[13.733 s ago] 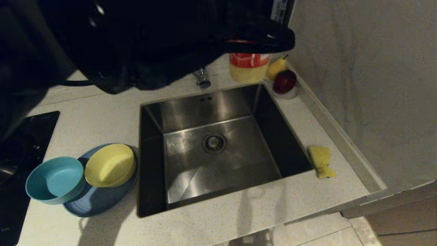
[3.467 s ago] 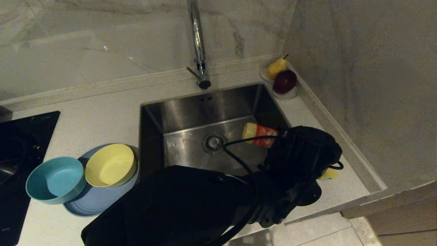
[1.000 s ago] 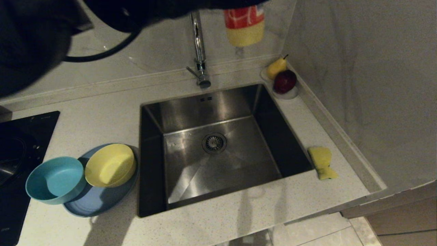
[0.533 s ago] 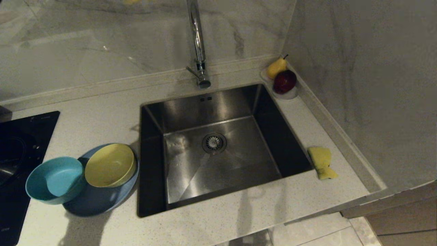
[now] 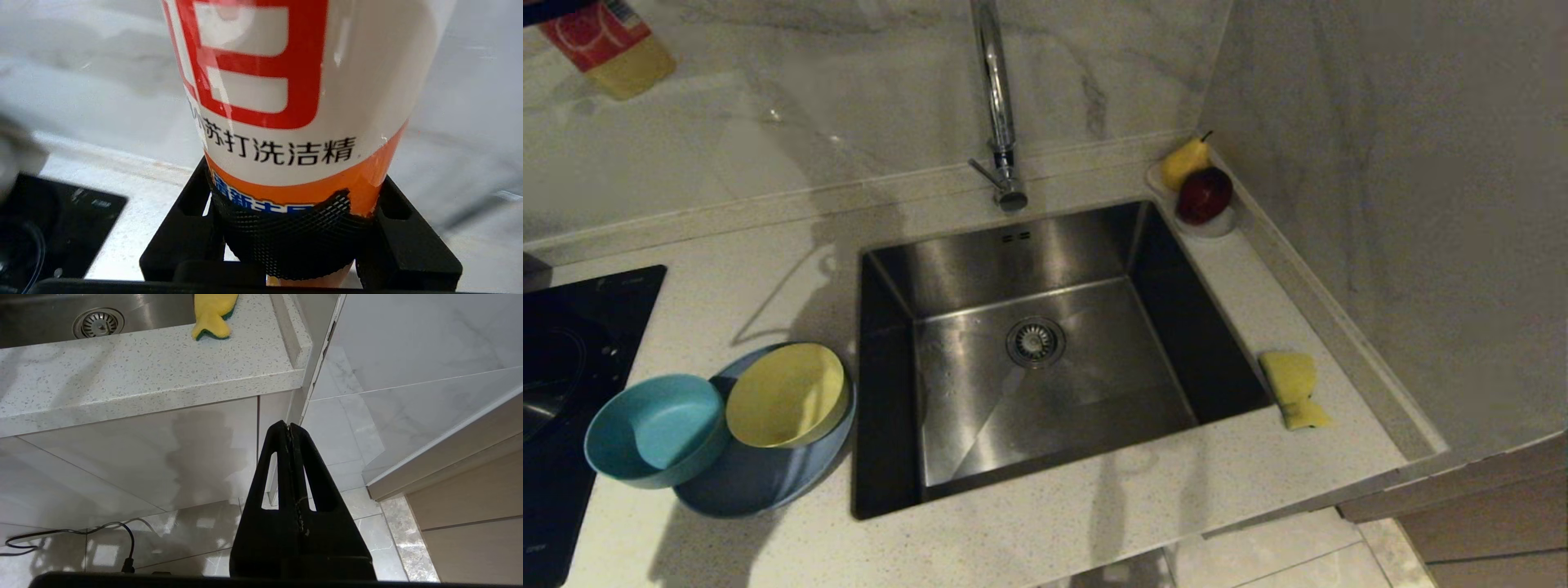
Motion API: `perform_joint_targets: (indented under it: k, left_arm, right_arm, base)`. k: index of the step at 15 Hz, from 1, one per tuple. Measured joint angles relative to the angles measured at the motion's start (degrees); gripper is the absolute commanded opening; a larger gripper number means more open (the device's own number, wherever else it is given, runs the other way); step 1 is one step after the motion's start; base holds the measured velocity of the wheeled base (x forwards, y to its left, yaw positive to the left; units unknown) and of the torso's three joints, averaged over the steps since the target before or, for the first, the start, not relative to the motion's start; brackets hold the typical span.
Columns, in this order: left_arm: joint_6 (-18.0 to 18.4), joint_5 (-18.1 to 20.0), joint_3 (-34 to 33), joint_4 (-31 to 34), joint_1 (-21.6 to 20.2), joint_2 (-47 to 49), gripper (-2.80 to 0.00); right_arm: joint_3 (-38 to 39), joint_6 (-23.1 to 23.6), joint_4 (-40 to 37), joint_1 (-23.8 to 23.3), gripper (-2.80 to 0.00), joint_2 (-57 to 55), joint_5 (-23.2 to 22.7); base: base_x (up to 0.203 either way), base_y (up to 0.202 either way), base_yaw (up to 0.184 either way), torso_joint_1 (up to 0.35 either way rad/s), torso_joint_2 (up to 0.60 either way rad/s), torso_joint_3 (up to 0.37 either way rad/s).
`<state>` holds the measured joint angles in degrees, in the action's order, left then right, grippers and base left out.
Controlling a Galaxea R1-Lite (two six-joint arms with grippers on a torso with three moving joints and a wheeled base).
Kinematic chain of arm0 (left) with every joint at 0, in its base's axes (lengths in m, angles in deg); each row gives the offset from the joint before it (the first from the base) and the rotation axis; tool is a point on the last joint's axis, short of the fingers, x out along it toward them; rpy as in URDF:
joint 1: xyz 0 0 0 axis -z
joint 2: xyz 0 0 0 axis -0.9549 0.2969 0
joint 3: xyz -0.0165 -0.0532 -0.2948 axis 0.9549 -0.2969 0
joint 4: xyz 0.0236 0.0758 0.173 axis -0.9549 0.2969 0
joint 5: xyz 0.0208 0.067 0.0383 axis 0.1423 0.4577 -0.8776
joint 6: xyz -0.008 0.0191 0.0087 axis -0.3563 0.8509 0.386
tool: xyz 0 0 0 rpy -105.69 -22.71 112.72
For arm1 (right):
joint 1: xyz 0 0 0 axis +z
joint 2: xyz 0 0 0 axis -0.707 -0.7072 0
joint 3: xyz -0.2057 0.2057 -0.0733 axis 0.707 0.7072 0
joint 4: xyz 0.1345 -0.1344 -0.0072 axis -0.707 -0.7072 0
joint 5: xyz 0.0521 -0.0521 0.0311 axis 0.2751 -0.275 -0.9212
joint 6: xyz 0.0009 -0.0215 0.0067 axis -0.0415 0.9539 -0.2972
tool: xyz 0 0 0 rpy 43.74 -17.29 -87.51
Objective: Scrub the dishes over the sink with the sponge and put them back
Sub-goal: Place the dish soap on the table
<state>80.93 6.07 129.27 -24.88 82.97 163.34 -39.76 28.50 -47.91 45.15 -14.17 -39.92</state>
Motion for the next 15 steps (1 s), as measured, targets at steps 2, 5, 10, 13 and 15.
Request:
perform_joint_targets:
  k: [2,5,10,13,15]
  left_arm:
    - [-1.96,-0.32,-0.95,-3.24,-2.68,2.94,-2.8]
    - [-3.32,0.2,-4.72,-12.84,-5.34,8.82,-2.8]
    - [-3.73,3.81,-5.53,-18.46,-7.17,19.96,-2.8]
    - [-3.25,6.47,-0.66,-18.7,-8.37,25.93,-2.8]
    - [-2.58,7.28,2.95,-19.52,-9.35,29.98,-2.8]
  right_arm:
    - [0.0,0.0,0.0,0.0,-2.8,0.0,-0.02]
    - [0.0,0.0,-0.02,0.0,-2.8,0.0,0.0]
    - [0.0,0.0,0.0,0.0,-2.8,0.0,0.0]
    - [0.0,0.0,0.0,0.0,-2.8,0.0,-0.02]
    - [0.0,0.0,0.0,0.0,-2.8,0.0,0.0]
  base:
    - [0.0,0.0,0.0,0.0,0.0,0.0]
    - [0.0,0.0,0.0,0.0,0.0,0.0]
    - [0.0,0.0,0.0,0.0,0.0,0.0]
    - [0.0,0.0,0.0,0.0,0.0,0.0]
    - [0.0,0.0,0.0,0.0,0.0,0.0]
